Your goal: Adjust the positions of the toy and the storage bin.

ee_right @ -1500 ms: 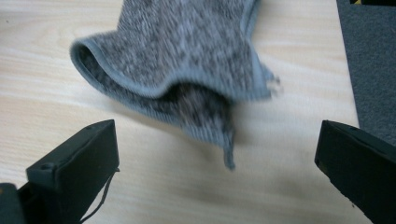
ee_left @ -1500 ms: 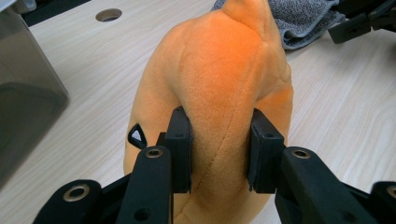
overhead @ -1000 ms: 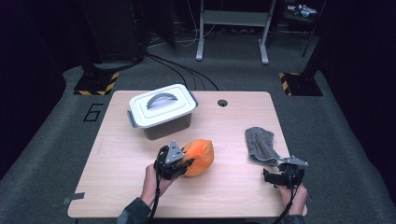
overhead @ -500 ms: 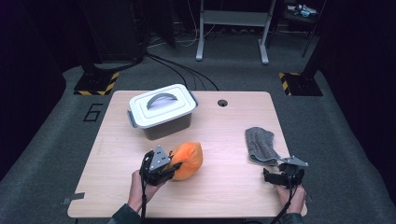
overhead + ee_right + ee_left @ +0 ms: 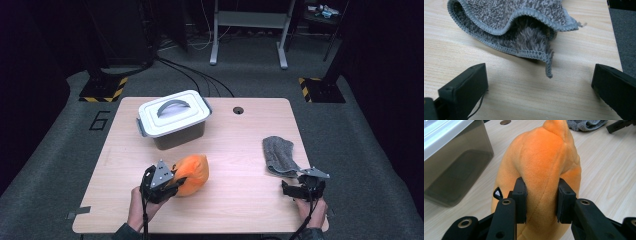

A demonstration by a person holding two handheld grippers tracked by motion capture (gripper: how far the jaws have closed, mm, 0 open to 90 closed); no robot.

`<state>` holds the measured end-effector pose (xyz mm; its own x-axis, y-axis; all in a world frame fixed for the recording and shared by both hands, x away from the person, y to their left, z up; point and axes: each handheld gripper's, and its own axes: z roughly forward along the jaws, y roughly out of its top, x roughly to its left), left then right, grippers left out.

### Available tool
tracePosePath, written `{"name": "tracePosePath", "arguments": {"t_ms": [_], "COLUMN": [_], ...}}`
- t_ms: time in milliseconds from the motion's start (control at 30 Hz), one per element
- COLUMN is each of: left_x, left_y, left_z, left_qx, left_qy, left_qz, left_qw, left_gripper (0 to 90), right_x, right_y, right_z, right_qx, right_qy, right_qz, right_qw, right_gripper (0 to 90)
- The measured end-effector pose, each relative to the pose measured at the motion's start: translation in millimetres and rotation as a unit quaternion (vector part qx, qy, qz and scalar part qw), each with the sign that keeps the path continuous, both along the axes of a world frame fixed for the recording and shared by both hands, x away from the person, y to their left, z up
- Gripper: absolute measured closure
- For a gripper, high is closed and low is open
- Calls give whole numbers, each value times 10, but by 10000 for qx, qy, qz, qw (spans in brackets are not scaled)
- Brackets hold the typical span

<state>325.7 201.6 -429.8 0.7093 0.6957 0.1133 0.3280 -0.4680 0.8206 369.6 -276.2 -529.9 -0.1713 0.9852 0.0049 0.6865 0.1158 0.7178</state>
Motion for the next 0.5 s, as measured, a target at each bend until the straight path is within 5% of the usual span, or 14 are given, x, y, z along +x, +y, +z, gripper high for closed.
{"name": "tracePosePath", "arguments": {"t_ms": [500], "left_x": [-73], "left_y": [170], "left_z": [21], "left_qx": [218], "left_qy": [8], "left_qz": [101], "left_qw": [9997], "left_gripper": [667], "right_x": [-1], "right_y": [6], "right_z": [2], "right_qx": [-5], "right_qy": [22], "right_qz": [24], "right_qw": [10000], "right_gripper": [0]}}
